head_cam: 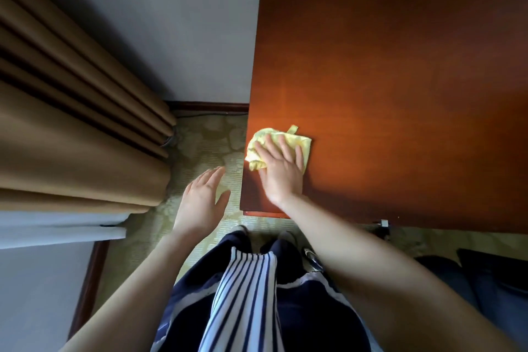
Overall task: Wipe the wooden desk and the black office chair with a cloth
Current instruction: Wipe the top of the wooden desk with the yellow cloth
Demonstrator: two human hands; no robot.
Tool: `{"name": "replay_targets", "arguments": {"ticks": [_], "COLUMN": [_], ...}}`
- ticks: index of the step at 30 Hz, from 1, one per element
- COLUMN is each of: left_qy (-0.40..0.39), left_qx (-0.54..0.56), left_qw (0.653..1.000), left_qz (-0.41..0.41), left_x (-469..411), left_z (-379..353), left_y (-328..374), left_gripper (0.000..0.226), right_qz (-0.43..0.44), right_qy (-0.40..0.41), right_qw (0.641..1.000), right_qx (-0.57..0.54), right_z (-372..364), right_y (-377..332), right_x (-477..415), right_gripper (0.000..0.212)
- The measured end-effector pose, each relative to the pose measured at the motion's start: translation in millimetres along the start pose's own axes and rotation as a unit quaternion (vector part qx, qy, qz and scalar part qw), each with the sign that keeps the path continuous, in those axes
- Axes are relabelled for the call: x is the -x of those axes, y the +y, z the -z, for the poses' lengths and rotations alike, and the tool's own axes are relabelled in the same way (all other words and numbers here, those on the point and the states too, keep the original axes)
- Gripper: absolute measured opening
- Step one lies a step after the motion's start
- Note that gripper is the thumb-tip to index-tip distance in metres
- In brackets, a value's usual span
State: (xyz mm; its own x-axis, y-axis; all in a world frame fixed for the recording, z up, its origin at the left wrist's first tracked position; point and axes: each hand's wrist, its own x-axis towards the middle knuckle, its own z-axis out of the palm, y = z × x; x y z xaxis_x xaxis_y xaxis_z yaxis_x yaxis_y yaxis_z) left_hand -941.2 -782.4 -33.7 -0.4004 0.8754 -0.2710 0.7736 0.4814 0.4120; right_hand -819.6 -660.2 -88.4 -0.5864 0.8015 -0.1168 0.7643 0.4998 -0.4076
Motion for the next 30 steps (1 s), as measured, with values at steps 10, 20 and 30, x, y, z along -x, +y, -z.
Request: {"name": "replay_targets", "arguments": {"ticks": [10, 20, 30], "left_qy": [-0.078, -0.193, -0.240], "left_qx": [-0.021, -0.123, -0.219], "left_qw": [0.996, 0.972, 0.944], "left_qz": [-0.030, -0.049, -0.062], "left_x": [-38, -51, -56], "left_z": [-9, -27, -20], "left_y": [26, 48, 51], "left_gripper": [0.064, 0.080, 0.079], "right_qz": [0.217, 0.021, -0.207], "right_qy": [-0.098, 0.006, 0.051], "right_qw": [0.971, 0.999, 0.977], "right_qx": [0.018, -0.026, -0.008], "right_z": [5, 35, 88], "right_y": [26, 129, 223], "right_x": [61, 141, 143], "right_gripper": [0.053, 0.068, 0.056]}}
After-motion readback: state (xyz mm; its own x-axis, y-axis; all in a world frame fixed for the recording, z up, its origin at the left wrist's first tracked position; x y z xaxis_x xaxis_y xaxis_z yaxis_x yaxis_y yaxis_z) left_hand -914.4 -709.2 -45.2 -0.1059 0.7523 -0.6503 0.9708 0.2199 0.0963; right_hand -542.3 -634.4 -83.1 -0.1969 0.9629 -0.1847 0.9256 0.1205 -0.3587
